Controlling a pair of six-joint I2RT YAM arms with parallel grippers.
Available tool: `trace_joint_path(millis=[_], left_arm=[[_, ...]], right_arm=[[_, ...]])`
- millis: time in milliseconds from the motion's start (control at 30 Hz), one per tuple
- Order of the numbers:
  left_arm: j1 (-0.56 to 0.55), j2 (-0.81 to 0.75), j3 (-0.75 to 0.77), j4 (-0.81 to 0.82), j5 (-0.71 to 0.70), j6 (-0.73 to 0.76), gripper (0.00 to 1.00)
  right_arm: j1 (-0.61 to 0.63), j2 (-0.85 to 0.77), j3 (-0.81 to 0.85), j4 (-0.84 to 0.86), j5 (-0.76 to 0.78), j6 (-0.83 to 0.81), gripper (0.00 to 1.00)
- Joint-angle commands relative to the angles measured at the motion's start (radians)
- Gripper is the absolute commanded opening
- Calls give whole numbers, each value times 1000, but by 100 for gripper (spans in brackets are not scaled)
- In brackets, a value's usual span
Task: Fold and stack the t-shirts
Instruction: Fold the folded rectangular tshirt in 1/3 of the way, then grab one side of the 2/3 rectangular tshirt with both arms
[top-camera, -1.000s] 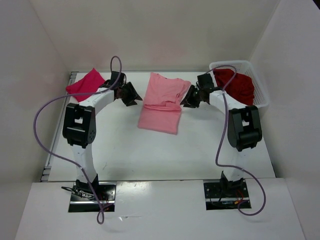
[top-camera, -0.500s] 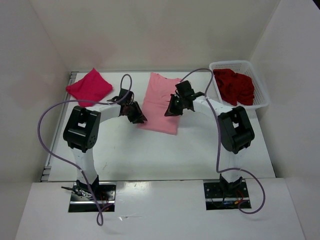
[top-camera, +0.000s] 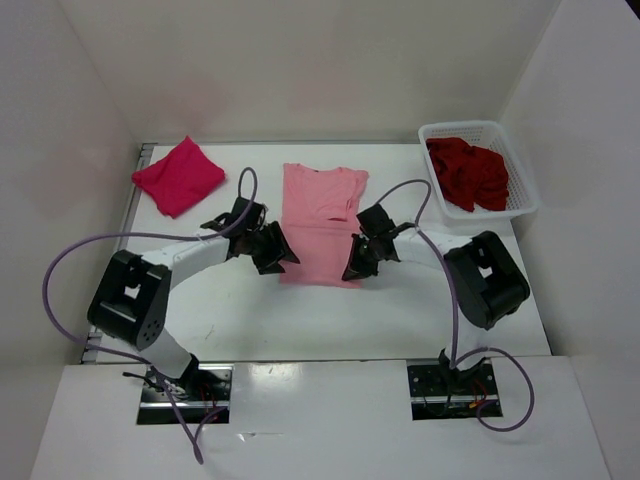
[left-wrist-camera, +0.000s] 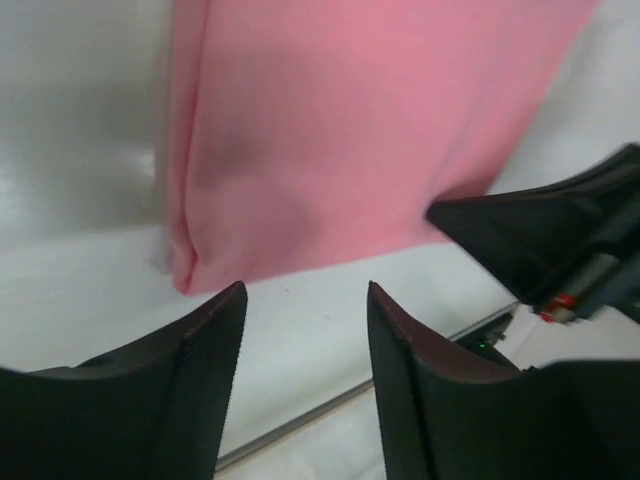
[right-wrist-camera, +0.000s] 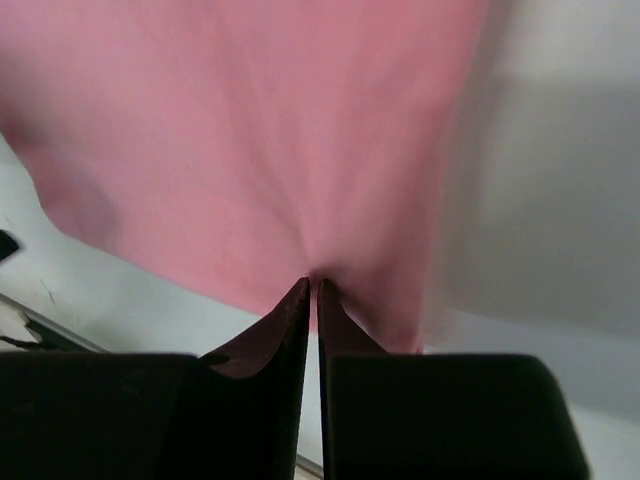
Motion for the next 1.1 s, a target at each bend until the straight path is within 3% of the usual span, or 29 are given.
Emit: trace_joint_path(millis=[0,67,100,200,333,567,733,767,900,1000,1067], left_arm=[[17,-106,30,-68,-13,24,60],[41,-139,8,-77,-42,35,61],[41,-140,-5,-91,-53,35,61],[41,-130,-74,-80,-64,45,61],[50,-49,-99,-33,-55,45,61],[50,55,-52,9,-64,55,55],[50,75,-52,20,-55,55,34],[50,75,-52,20,-55,55,31],[50,75,-61,20,-55,55,15],[50,42,-61,-12,-44,55,0],[50,3,-70,-39,-29,70,0]], right_arm=[[12,-72,-40,9,34,22,12],[12,-125,-49,9,34,31,18],[12,-151,-49,-4,34,43,29],[12,-254,-92,-14,58,69,44],[-13,-297,-172,6,58,83,46],[-48,-228,-201,49,67,83,48],[-48,-146,-201,89,54,74,48],[-48,-135,-201,98,43,74,38],[-48,-136,-201,108,43,74,14],[-48,-182,-201,75,43,84,7],[-20,-252,-229,37,43,110,5]])
